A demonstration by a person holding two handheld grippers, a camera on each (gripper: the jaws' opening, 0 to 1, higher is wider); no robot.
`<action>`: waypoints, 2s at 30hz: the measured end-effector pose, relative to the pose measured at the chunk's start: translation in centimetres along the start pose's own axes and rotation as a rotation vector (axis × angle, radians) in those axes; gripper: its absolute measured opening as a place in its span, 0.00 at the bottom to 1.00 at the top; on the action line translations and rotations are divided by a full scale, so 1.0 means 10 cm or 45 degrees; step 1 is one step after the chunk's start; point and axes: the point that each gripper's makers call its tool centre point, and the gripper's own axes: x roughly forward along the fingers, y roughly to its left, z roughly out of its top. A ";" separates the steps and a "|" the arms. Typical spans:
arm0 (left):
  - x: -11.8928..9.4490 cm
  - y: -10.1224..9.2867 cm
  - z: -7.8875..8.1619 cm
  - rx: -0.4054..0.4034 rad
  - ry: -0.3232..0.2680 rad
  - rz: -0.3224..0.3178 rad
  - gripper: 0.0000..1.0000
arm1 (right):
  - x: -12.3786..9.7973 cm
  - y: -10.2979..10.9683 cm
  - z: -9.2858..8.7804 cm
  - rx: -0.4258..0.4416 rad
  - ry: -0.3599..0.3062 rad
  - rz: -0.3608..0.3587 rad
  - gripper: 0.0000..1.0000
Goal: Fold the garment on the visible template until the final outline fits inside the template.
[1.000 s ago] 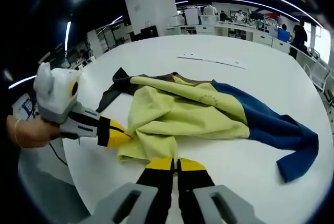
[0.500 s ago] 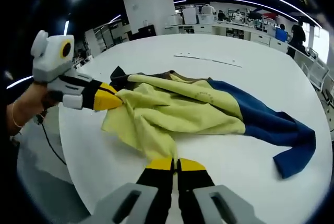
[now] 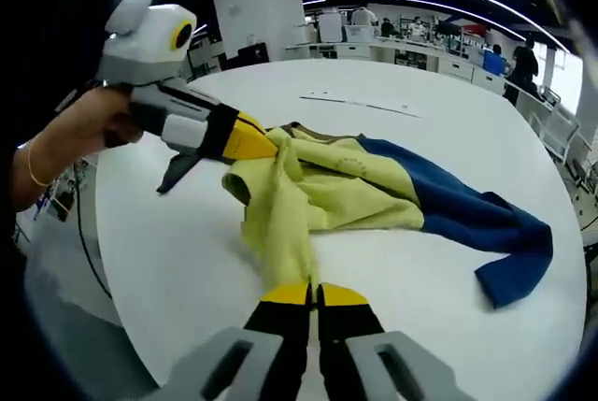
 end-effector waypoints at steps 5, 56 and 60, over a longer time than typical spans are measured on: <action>0.18 0.04 -0.01 -0.006 0.010 -0.008 0.00 | 0.03 -0.02 -0.03 -0.001 0.008 -0.013 0.00; -0.16 -0.04 -0.42 0.043 -0.107 0.037 0.24 | 0.19 -0.15 -0.12 0.059 0.076 -0.053 0.00; -0.19 -0.13 -0.49 0.027 -0.129 0.052 0.21 | 0.17 -0.17 -0.12 0.065 0.068 -0.056 0.00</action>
